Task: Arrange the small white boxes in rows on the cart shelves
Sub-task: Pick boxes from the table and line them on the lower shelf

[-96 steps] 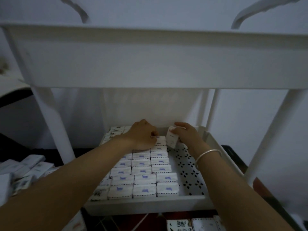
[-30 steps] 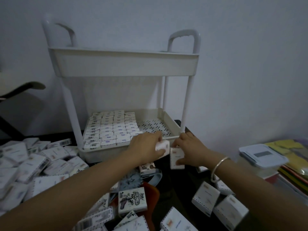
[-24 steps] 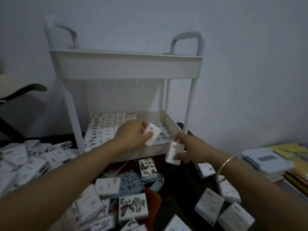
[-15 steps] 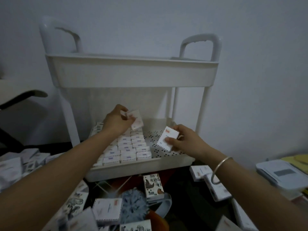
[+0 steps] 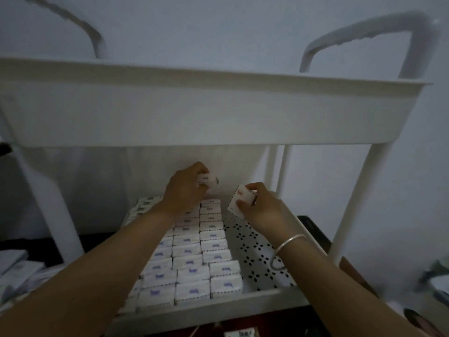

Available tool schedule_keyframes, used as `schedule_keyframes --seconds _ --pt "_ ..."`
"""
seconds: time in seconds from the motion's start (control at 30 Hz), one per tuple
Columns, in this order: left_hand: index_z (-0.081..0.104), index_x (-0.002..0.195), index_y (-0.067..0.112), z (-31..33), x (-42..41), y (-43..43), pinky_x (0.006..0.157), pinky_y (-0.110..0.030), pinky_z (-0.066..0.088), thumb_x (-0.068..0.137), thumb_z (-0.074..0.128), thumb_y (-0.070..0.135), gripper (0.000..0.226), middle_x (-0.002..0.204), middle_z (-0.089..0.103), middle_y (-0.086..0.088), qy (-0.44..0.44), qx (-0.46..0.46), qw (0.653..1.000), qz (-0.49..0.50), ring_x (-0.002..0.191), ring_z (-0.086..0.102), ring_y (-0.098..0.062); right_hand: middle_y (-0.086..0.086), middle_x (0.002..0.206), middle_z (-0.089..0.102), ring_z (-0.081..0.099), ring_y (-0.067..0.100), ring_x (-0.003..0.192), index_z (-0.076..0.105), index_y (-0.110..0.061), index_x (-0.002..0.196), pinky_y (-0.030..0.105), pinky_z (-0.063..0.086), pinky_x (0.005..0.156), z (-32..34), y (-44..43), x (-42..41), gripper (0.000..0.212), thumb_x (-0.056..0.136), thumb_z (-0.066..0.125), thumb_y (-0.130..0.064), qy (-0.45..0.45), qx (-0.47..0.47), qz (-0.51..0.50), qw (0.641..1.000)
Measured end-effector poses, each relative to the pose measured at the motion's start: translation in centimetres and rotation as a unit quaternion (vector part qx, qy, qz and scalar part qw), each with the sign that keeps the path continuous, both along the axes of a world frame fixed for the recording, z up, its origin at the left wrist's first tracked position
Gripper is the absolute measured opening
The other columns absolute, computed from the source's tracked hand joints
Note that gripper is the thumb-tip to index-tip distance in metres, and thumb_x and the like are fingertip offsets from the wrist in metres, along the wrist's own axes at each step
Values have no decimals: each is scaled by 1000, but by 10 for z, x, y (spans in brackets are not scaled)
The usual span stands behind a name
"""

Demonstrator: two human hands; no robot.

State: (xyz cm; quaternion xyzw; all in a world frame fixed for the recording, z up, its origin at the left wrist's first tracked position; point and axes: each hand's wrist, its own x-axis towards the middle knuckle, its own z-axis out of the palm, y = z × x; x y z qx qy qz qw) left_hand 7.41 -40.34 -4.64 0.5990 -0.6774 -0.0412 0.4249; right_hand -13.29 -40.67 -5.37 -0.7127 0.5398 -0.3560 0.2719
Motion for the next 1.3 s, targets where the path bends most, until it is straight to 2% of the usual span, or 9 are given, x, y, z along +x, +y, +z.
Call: schedule_keyframes --seconds 0.13,0.27,0.43,0.6,0.73,0.83,0.93,1.13,1.3 --pt "60 93 24 -10 4 -11 68 -28 49 83 71 14 18 85 65 7 -17 28 999 -14 76 61 -13 2 119 61 63 20 96 46 -24 130 30 54 73 -4 -13 11 41 92 59 -29 28 -20 -27 999" --pt "61 100 31 -11 5 -11 65 -19 48 84 72 26 20 81 64 16 -54 43 997 -31 70 59 -4 -1 117 62 62 15 94 47 -27 125 19 43 64 -17 -23 16 39 89 62 -30 33 -47 -43 997" --pt "62 109 31 -7 10 -16 61 -18 35 87 67 30 22 85 56 19 -117 122 986 -1 75 51 -3 2 118 57 62 21 92 46 -28 125 41 58 75 -25 -24 12 38 90 60 -23 -1 -35 -33 999" --pt "64 109 27 -15 3 -12 79 -29 46 97 47 41 26 99 65 4 -185 120 975 16 96 55 -18 3 119 57 62 22 93 47 -30 124 37 57 74 -22 -31 10 36 92 56 -18 5 -40 -15 999" --pt "67 114 22 -30 -1 -3 85 -33 41 100 42 30 30 108 59 -2 -262 61 962 57 108 47 -21 9 122 55 61 24 94 49 -22 128 37 53 81 -13 -38 18 37 93 52 -13 34 -83 19 996" --pt "62 123 22 -32 -4 -1 89 -32 38 99 42 24 32 117 59 -1 -252 46 964 69 114 45 -20 12 121 54 61 24 92 51 -17 127 29 48 79 -9 -44 27 36 93 52 -8 40 -113 30 992" --pt "56 130 25 -32 -7 3 86 -31 37 95 45 14 38 116 60 0 -235 29 970 58 112 47 -21 11 120 53 59 25 98 54 -18 126 22 40 78 -10 -50 36 36 92 53 -6 27 -123 21 992" --pt "72 106 20 -31 -11 11 78 -38 44 81 53 -5 40 102 58 -5 -184 -4 982 36 102 48 -22 9 118 48 58 24 94 58 -19 124 30 48 86 -23 -47 40 37 89 59 -6 37 -135 46 989" --pt "72 107 23 -32 -12 13 72 -26 35 87 50 -2 39 99 61 -3 -163 13 985 50 97 49 -20 8 116 48 56 19 95 61 -18 126 24 45 90 -28 -44 50 41 88 61 -4 21 -138 84 987"
